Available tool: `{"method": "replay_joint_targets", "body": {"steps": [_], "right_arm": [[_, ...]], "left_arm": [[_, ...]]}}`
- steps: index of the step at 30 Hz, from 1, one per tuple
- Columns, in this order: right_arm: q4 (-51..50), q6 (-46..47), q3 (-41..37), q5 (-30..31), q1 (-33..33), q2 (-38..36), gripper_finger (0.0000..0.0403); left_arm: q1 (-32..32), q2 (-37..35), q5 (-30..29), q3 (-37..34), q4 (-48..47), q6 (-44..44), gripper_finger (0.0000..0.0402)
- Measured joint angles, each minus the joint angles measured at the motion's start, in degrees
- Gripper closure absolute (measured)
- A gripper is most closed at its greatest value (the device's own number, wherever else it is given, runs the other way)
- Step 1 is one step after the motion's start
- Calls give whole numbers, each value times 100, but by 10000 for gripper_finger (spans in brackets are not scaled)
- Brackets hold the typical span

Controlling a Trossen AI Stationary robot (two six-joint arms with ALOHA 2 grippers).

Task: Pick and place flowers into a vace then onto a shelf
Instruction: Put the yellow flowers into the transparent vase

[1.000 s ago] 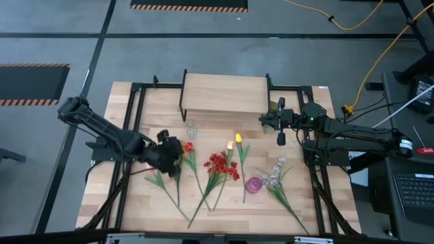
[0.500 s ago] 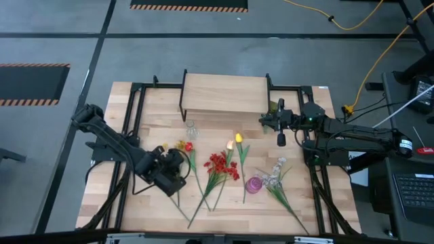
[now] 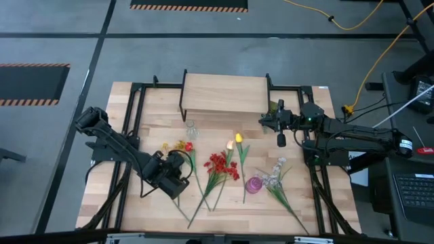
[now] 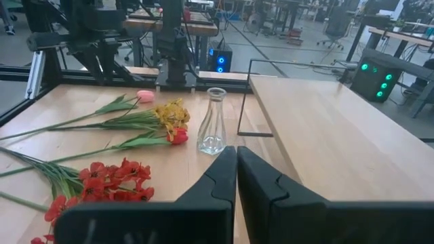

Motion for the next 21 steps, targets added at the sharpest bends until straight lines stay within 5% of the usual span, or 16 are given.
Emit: {"method": "replay_joint_targets", "body": {"steps": [11,16,21], "right_arm": [[-178,-2,0,0,1,-2,385],[-286,-4,0,0,2,-2,385],[-293,-7,0,0,1,-2,385]], "left_arm": [[0,439,460,-2,-5,-1002,244],[47,720,1278,-4,-8,-1181,228],[155,872,1222,-7,-8,-1645,231]]}}
